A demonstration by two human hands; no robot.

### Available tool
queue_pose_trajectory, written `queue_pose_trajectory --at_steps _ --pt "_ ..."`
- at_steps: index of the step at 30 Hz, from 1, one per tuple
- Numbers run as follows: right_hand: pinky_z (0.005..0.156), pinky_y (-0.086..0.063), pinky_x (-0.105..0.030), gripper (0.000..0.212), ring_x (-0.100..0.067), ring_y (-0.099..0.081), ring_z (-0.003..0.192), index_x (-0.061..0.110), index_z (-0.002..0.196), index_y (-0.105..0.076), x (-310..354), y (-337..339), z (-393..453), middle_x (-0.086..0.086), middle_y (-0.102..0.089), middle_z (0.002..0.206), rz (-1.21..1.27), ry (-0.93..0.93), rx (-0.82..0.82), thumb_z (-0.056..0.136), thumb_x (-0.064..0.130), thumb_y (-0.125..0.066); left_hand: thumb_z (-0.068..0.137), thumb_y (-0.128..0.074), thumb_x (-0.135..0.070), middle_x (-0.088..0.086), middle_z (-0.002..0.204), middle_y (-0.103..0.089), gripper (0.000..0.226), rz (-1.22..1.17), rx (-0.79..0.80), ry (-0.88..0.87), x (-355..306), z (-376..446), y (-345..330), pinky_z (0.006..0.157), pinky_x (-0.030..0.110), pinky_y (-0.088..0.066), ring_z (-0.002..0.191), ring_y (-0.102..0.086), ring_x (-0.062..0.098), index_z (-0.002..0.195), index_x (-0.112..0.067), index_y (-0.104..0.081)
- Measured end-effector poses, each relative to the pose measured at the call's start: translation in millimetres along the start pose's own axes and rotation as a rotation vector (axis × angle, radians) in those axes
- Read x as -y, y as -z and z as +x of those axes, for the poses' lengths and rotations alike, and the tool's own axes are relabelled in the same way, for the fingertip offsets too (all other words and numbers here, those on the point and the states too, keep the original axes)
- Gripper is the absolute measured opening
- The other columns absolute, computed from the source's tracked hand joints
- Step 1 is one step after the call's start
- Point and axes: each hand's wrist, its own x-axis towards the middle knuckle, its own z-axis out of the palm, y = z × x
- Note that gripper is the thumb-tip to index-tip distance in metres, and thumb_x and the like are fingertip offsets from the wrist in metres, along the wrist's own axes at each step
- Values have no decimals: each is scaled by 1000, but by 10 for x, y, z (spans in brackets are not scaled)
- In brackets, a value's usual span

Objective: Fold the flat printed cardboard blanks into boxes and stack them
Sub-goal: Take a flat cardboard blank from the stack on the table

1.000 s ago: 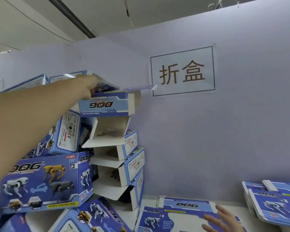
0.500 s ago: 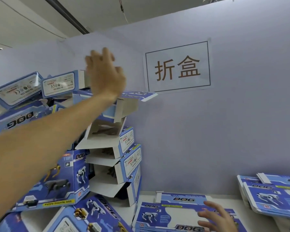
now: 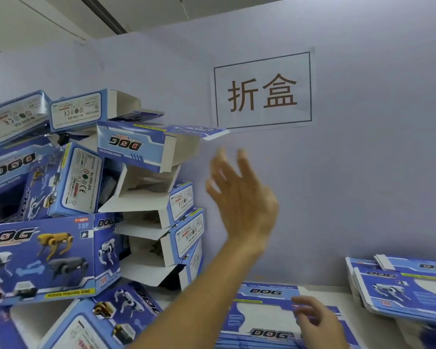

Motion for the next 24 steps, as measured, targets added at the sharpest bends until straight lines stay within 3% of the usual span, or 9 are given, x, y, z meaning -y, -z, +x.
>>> queue_pose_trajectory --at_steps 2,3,5,7,10,14,19,22,24 --pt "88 -51 -37 26 -28 -65 88 13 97 -68 -26 -6 11 -12 -71 90 -3 7 14 90 -10 -58 75 -65 -14 25 153 -32 75 73 -237 53 350 320 145 105 59 -32 142 -30 45 138 -16 -24" --pt "88 -51 -37 27 -28 -65 87 13 96 -68 -37 -9 6 -12 -71 89 4 6 21 89 -11 -57 78 -66 -16 24 157 -27 77 116 -279 83 528 493 228 107 59 -31 144 -26 46 141 -16 -21" --pt "85 -50 -34 28 -25 -65 87 12 97 -68 -58 -18 -5 -13 -71 89 16 -1 57 89 -13 -57 88 -63 -18 22 162 -15 75 199 -184 130 847 817 370 112 59 -28 147 -15 50 149 -13 -20" --pt "83 -47 -29 30 -21 -64 85 15 96 -68 -79 -20 -5 -10 -72 87 3 1 90 88 -12 -57 98 -52 -19 20 164 -7 65 305 37 135 1125 1031 406 116 58 -23 148 -5 52 153 -11 -18" --pt "71 -48 -23 30 -20 -65 79 18 94 -68 -117 -12 20 -6 -73 84 -7 10 100 88 -9 -57 104 -43 -31 17 165 -9 61 397 221 74 1421 1281 410 118 57 -20 149 -2 50 155 -15 -14" --pt "56 -47 -12 26 -21 -67 78 17 98 -65 -129 35 87 -10 -71 90 -10 -6 206 91 -7 -56 97 -44 -59 16 163 -13 78 411 321 78 1517 1666 405 114 61 -21 148 -7 49 155 -24 -6" --pt "60 -49 -9 19 -12 -65 81 19 104 -56 -64 98 181 -6 -65 97 -61 -45 388 95 2 -59 100 -41 -43 17 156 -26 53 133 243 169 1479 1905 226 117 55 -18 146 -17 41 143 -15 -28" --pt "63 -48 -8 22 -10 -65 85 16 115 -51 -26 136 248 -3 -63 99 -115 -49 457 97 6 -58 99 -51 -42 15 155 -25 60 88 293 166 1690 1856 211 115 48 -23 141 -23 38 146 -11 -30" --pt "70 -47 -7 26 -21 -64 106 14 123 -42 44 158 281 -6 -59 110 -157 -44 573 100 11 -54 96 -54 -53 10 157 -23 69 149 339 174 1903 1815 245 113 50 -27 141 -24 39 147 -15 -28"
